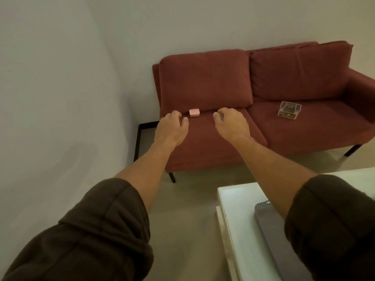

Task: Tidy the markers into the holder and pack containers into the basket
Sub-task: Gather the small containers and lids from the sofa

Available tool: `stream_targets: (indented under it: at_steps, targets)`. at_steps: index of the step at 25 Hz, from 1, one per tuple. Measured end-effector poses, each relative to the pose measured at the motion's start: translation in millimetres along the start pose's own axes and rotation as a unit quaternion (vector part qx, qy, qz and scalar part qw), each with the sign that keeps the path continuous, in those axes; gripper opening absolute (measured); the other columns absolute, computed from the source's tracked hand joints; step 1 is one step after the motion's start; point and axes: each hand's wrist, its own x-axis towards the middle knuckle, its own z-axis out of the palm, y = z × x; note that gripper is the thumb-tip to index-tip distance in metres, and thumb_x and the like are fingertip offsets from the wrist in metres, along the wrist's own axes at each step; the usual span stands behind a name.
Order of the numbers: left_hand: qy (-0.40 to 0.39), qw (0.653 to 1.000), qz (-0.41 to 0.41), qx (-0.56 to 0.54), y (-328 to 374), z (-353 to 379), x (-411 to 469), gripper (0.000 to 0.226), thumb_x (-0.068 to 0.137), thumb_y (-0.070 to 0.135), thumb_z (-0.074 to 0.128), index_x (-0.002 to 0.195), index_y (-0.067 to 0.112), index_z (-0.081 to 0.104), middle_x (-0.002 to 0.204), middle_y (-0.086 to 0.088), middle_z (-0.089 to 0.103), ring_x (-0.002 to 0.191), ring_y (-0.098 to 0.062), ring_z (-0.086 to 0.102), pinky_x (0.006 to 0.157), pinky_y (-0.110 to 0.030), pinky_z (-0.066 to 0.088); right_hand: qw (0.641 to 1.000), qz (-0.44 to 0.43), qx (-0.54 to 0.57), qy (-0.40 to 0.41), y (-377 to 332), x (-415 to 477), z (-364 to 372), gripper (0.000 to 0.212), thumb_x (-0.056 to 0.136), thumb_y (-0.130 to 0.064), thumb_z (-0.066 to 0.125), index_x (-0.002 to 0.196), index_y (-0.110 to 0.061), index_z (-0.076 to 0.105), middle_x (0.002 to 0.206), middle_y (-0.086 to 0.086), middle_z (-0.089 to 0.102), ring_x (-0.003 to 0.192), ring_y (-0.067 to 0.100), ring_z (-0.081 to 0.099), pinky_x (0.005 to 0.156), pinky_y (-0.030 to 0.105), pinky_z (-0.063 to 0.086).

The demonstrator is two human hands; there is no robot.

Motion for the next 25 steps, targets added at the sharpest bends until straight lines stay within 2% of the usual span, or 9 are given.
stream_targets:
  at_steps: [4,8,14,20,25]
  targets:
    - [-0.034,0.999,-0.003,-0.012,-33,22,56,0.046,0.097,0.046,0.04,0.127,0.016,0.058,0.115,-0.004,0.064,0.105,-0.024,0.059,0.091,-0.045,0.05,1.0,0.011,-0.022,-0.016,-6,44,47,0.037,0.101,-0.04,0.043,0.105,-0.015,0.07,0.107,0.008,0.068,0.101,0.03,0.063,0.072,0.036,0.044]
    - [-0.044,0.999,-0.007,-0.026,-55,55,136,0.044,0.097,0.045,0.041,0.127,0.016,0.058,0.114,-0.003,0.065,0.104,-0.024,0.06,0.092,-0.045,0.051,0.999,0.029,-0.017,-0.015,-8,122,86,0.036,0.102,-0.037,0.043,0.1,-0.012,0.069,0.099,0.006,0.068,0.094,0.026,0.063,0.069,0.034,0.04]
    - [-0.079,0.995,-0.039,-0.036,-81,158,288,0.04,0.099,0.041,0.042,0.125,0.016,0.058,0.118,-0.004,0.064,0.107,-0.025,0.06,0.088,-0.037,0.045,0.996,0.066,-0.03,-0.05,30,273,173,0.036,0.102,-0.037,0.044,0.1,-0.012,0.069,0.097,0.007,0.069,0.093,0.026,0.064,0.071,0.035,0.046]
    - [-0.112,0.986,-0.106,-0.07,-123,271,390,0.04,0.099,0.036,0.042,0.128,0.014,0.058,0.123,-0.007,0.064,0.113,-0.027,0.059,0.091,-0.036,0.042,0.989,0.117,-0.004,-0.09,73,382,281,0.035,0.102,-0.036,0.046,0.108,-0.011,0.07,0.106,0.009,0.071,0.101,0.03,0.065,0.085,0.047,0.056]
    - [-0.128,0.975,-0.151,-0.096,-179,384,476,0.037,0.099,0.031,0.043,0.127,0.013,0.058,0.123,-0.012,0.063,0.115,-0.031,0.058,0.094,-0.037,0.041,0.983,0.151,-0.007,-0.101,126,464,393,0.032,0.101,-0.035,0.047,0.11,-0.014,0.07,0.109,0.011,0.071,0.103,0.033,0.065,0.084,0.042,0.054]
